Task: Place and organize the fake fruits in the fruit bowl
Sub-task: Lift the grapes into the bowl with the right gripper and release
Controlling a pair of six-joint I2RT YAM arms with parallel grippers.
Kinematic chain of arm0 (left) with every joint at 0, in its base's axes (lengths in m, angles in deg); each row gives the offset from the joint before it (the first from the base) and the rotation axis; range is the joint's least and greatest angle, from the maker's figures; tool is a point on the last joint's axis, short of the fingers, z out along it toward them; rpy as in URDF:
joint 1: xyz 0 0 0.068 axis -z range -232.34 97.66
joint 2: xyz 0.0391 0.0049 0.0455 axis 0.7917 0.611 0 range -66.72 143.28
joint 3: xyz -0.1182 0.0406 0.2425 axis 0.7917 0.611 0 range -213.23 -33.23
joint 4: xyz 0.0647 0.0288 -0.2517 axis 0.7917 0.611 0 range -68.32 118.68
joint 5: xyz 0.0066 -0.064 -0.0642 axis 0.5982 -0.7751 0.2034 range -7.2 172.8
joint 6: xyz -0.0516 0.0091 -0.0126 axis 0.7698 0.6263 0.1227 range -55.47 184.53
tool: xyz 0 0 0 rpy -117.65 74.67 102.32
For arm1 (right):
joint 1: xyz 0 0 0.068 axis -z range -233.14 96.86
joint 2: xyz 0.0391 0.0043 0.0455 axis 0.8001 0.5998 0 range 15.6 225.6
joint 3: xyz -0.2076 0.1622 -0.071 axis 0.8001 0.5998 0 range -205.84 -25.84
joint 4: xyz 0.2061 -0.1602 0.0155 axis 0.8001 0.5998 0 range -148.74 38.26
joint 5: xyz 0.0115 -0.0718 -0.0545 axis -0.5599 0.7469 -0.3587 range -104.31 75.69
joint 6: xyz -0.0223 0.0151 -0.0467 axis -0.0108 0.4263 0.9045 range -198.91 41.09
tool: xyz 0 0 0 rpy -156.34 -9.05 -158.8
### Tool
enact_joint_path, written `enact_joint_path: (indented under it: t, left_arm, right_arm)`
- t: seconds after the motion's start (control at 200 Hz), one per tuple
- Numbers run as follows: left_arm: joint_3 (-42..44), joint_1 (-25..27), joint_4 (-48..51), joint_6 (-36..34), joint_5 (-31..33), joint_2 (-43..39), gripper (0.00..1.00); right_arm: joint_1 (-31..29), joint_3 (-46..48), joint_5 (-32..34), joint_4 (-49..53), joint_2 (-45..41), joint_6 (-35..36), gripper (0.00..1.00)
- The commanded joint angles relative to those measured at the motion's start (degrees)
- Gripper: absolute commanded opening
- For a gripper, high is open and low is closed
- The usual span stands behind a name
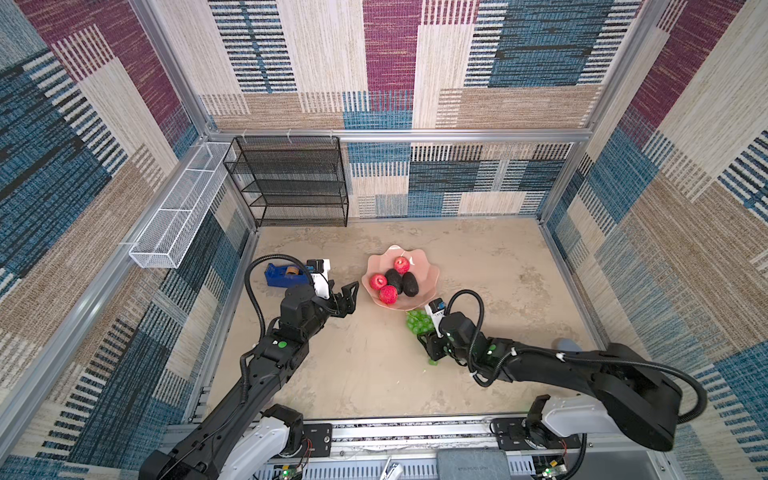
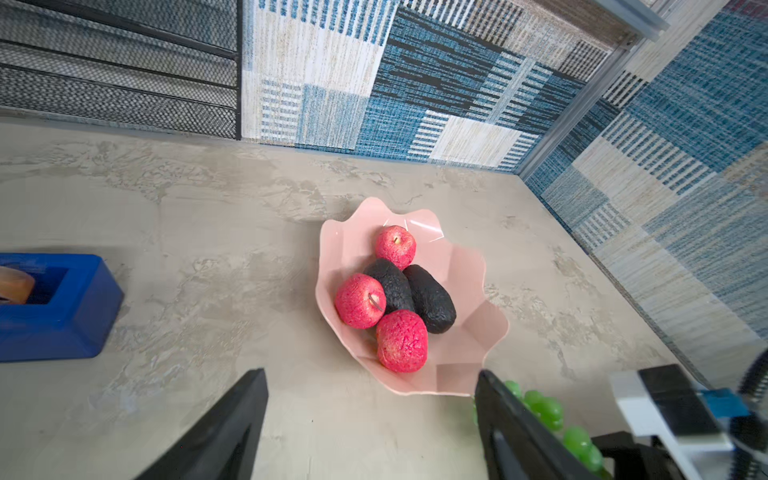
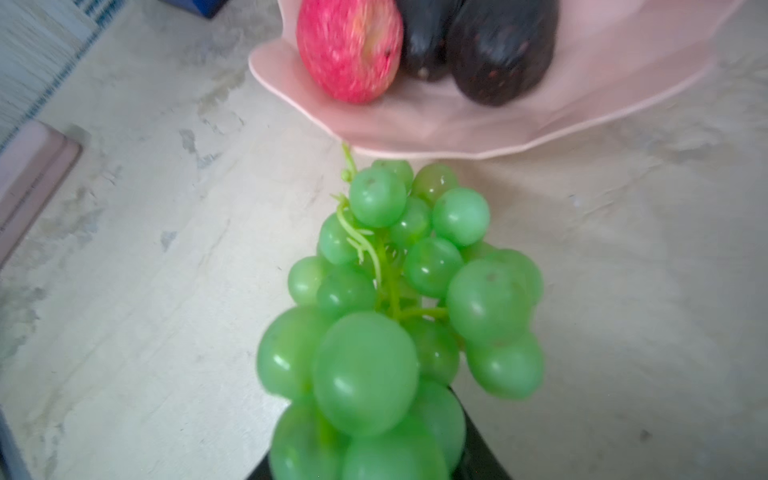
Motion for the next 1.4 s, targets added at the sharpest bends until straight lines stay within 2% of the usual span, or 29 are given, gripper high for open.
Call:
enact_joint_path:
  t: [0.0,0.135,0.24,0.546,0.892,1.107,1.252,1.392]
  left_arm:
    - [-0.7,-0.1,-3.5,-2.6,-3.3,1.1,0.82]
    - [-0.6,0.0,-4.7,-2.0,-4.9,1.7,0.82]
    - [-0.8,0.0,-4.8,-2.0,-5.8,1.7,0.82]
    - [-0.3,0.0,-2.0,-1.9,-5.4,-1.6,0.82]
    - [0.5,-0.1,0.6,-2.0,-4.3,-4.1,0.82]
    - [-0.1,-0.1,1.4,-2.7,-3.6,-4.0,0.82]
    - [0.2,0.0,1.5,-2.8,-3.1,-4.2,0.82]
    - [0.5,-0.1,1.5,-3.0,-2.6,-4.2,0.82]
  right_arm:
    - [0.0,-0.2,4.6,4.9,-8.7,-3.6,0.40]
    - [1.5,-4.8,8.5,7.8,-14.7,-1.3,0.40]
    - [6.0,-9.0,6.1,5.4,-12.9,1.8,0.40]
    - [14.0,-21.1,1.3,-4.1,5.0,6.8,0.40]
    - [17.5,-28.3,-2.0,-10.3,22.4,3.6,0.40]
    - [18.6,-30.3,-2.3,-11.2,29.2,1.6,0.42]
    - [19.0,-30.6,-2.1,-10.6,31.3,0.2,0.50]
    - [19.2,-31.5,-2.4,-9.9,32.3,-0.6,0.66]
